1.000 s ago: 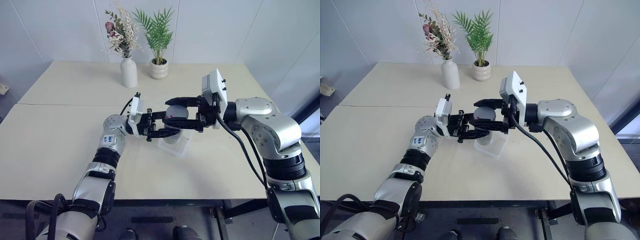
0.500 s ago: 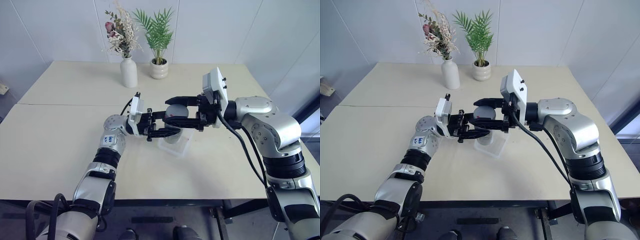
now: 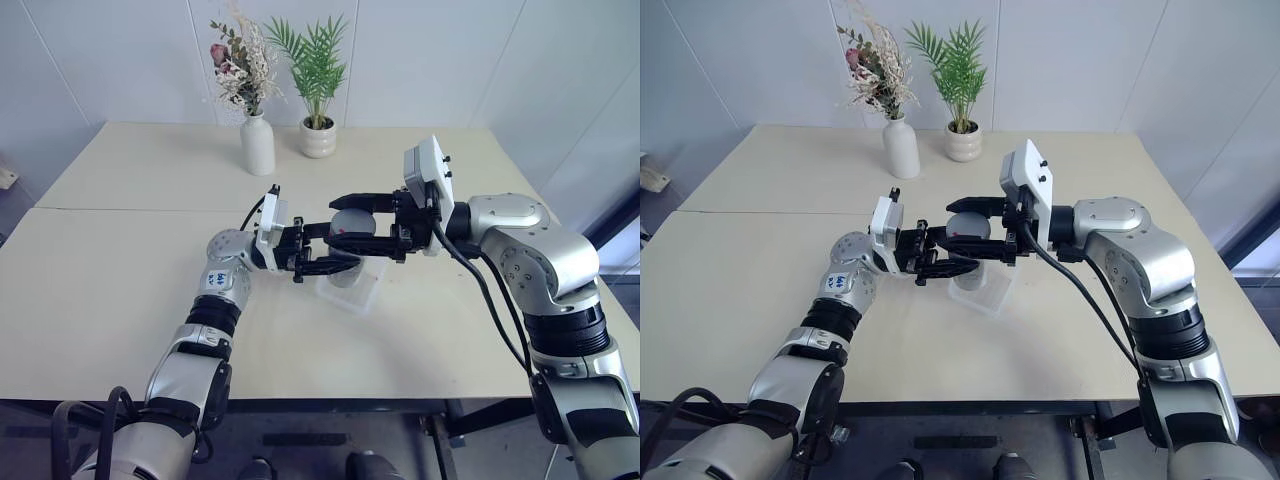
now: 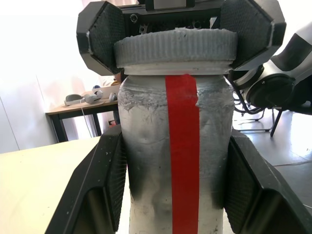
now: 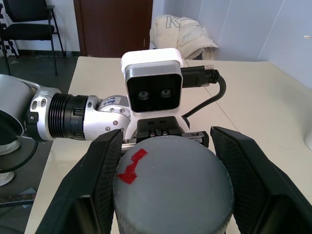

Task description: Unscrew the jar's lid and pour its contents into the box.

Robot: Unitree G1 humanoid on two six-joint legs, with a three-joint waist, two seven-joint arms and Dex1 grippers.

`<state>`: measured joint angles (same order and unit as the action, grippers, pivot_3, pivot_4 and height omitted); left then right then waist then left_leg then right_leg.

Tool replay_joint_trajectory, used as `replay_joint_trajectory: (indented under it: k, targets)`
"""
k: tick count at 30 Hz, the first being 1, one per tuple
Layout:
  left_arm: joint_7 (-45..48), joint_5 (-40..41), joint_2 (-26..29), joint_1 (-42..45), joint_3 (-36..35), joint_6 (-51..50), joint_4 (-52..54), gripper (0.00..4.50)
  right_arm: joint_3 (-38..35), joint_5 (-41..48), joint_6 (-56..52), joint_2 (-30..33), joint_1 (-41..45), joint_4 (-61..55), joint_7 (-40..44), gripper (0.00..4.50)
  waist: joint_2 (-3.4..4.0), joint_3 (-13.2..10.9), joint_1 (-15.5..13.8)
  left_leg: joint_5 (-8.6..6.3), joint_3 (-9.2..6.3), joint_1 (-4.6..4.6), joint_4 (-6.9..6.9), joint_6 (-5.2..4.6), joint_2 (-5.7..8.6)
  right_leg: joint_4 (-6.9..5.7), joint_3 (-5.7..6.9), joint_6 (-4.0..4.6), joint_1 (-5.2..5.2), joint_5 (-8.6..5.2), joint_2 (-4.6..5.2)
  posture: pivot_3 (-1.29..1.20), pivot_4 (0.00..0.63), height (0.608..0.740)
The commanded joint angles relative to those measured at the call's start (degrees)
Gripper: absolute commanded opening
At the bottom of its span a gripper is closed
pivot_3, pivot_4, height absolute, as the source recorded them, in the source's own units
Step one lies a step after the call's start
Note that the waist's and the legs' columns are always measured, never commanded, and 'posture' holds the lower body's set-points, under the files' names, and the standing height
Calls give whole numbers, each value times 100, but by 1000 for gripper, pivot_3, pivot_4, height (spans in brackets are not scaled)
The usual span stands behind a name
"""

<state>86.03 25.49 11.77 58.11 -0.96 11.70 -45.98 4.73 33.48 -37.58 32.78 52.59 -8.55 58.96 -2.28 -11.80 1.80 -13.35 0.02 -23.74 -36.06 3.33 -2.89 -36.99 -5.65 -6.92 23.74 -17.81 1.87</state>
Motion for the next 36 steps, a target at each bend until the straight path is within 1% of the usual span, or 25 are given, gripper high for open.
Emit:
replay_joint_trajectory:
  k: [1, 16, 24, 32, 34, 36]
  targets:
    - [647, -407, -100, -109, 647, 84, -91, 2277, -655, 110, 435, -57, 427, -120, -274, 2565, 0, 0, 0, 0, 0, 0, 0, 0, 0, 0, 0, 0, 0, 0, 0, 0, 150, 740]
    - [647, -371, -77, -25, 930, 255, -159, 2277, -698, 57, 482, -36, 570, -20, -280, 2565, 0, 0, 0, 0, 0, 0, 0, 0, 0, 0, 0, 0, 0, 0, 0, 0, 150, 740]
    - [647, -301, -153, -55, 922, 215, -145, 2277, -749, 63, 533, 22, 647, 25, -226, 2565, 0, 0, 0, 0, 0, 0, 0, 0, 0, 0, 0, 0, 0, 0, 0, 0, 150, 740]
    - [647, -138, -206, 55, 1034, 156, -178, 2277, -644, 289, 516, -17, 735, 120, 205, 2565, 0, 0, -1, 0, 0, -1, 0, 0, 0, 1, 0, 0, 1, 0, 0, 0, 150, 740]
    - [647, -81, -215, 92, 1080, 150, -199, 2277, -590, 294, 572, -60, 766, 194, 312, 2565, 36, -21, -10, 0, 1, -1, -3, 0, 3, 0, -2, -2, 0, 1, 1, 0, 150, 740]
    - [647, -15, -215, 114, 1157, 154, -209, 2277, -567, 300, 626, -106, 803, 268, 409, 2565, 35, -22, -14, 0, -1, -7, -4, 0, 3, 6, -2, -9, 2, 5, 0, 0, 150, 740]
